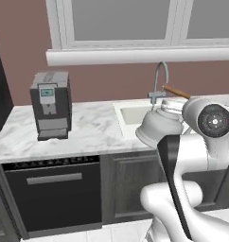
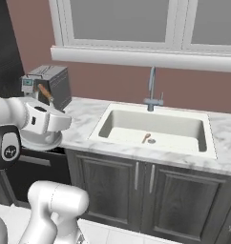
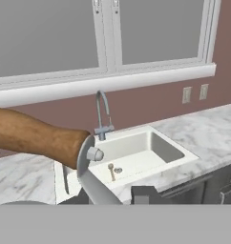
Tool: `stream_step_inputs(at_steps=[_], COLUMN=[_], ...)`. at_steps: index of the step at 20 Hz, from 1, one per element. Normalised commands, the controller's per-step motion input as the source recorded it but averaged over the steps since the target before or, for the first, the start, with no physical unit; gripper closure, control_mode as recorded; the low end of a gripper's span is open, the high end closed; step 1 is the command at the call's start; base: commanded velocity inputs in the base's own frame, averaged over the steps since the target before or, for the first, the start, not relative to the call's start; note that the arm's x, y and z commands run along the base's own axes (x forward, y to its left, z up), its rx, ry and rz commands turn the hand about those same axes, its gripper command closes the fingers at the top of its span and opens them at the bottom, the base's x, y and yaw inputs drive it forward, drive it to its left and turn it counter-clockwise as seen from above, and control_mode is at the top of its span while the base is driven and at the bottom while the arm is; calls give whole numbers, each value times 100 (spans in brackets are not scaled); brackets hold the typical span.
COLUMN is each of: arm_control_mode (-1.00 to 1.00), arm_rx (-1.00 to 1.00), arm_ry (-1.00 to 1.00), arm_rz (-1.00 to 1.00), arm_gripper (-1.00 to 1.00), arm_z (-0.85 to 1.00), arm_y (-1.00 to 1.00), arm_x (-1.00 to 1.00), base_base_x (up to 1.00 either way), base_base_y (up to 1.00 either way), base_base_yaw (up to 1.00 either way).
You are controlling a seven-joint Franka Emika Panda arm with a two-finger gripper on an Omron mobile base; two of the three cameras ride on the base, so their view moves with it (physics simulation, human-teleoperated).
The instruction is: Open the cabinet, pick the kettle from the cabinet, and place it in the sink.
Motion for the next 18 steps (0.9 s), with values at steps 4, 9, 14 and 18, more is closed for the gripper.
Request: stream_step_inputs(at_steps=[4, 9, 14, 18], arm_control_mode=[100, 100, 100, 100], arm_rx=[0, 0, 0, 0], arm_ry=[0, 0, 0, 0], arm_rz=[0, 0, 0, 0], arm_gripper=[100, 100, 100, 100], arm_z=[0, 0, 0, 0], arm_y=[0, 0, 0, 0], arm_x=[0, 0, 0, 0], base_base_x=[26, 25, 26, 26], base_base_y=[-50, -50, -50, -50], base_base_yaw=[0, 0, 0, 0])
